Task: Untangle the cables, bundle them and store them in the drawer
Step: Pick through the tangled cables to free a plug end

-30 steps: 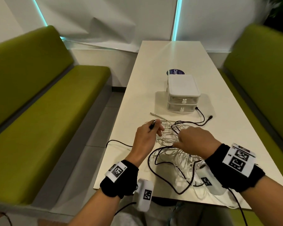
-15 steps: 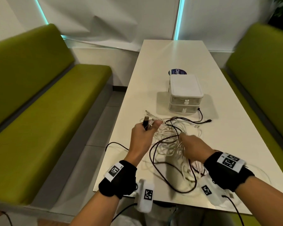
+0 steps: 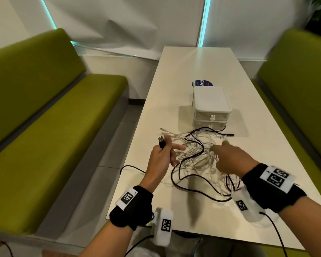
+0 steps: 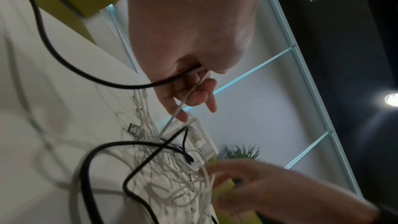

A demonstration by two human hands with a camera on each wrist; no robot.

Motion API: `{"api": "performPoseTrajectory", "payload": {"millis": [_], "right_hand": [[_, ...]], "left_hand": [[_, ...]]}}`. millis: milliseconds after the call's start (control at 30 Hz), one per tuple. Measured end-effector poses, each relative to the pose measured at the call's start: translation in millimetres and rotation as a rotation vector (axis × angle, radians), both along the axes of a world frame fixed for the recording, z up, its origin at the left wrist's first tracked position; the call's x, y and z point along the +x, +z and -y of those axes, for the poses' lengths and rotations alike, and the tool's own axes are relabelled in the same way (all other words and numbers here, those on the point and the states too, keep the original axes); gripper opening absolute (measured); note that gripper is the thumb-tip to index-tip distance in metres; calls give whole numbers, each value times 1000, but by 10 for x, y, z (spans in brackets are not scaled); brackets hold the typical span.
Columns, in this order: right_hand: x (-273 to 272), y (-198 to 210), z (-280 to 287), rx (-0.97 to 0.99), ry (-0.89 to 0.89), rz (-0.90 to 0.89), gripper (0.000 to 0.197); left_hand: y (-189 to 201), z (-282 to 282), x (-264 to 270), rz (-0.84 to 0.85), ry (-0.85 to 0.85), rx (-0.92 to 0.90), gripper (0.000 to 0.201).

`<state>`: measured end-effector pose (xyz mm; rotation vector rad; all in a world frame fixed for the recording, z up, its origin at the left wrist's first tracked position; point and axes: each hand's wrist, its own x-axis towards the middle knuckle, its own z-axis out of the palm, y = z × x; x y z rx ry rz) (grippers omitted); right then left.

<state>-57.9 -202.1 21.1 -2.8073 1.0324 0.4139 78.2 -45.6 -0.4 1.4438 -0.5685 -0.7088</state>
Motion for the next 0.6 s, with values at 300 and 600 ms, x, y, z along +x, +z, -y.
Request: {"api": "performPoseTrajectory", "payload": {"millis": [300, 600], "right_hand": [[336, 11, -790, 506, 70, 653, 60], [366, -408, -630, 172, 320, 654, 34]], "left_hand": [[36, 2, -5, -102, 51, -11, 72], [198, -89, 111, -120, 65, -82, 55]]}}
